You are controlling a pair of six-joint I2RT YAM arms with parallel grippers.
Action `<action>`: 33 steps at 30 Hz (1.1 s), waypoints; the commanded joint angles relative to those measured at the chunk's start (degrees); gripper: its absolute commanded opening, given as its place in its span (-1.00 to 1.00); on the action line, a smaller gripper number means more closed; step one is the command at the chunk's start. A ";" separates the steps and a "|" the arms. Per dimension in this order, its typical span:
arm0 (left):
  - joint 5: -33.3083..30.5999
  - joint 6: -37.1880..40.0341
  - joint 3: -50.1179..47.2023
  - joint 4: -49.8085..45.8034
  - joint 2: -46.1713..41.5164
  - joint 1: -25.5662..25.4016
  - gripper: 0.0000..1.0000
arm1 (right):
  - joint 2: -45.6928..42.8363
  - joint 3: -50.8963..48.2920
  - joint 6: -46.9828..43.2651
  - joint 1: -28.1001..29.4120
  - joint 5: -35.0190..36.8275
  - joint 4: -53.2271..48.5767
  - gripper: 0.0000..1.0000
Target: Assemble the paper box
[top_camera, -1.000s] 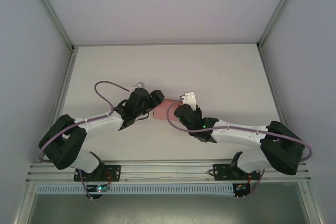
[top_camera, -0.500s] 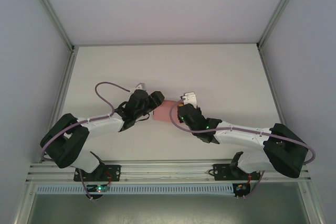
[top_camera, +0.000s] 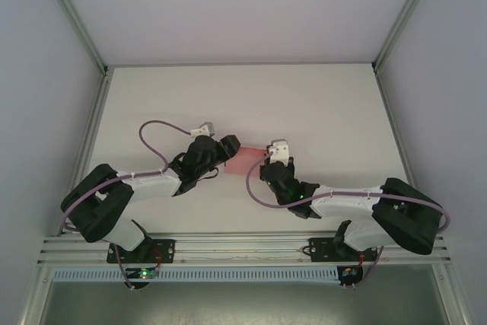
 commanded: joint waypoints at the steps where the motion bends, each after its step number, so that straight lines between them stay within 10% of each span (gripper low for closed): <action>1: 5.43 3.65 1.57 2.43 2.55 -3.12 0.12 | 3.67 -1.94 -4.03 1.90 -3.46 4.77 -1.00; 14: 3.25 6.52 4.14 1.22 3.72 -3.07 0.18 | 10.96 -1.68 -8.24 2.00 0.97 14.32 -1.00; 33: 4.78 5.20 1.75 8.04 6.45 -3.25 0.19 | 0.29 -0.27 0.82 -2.14 -11.93 1.80 -0.03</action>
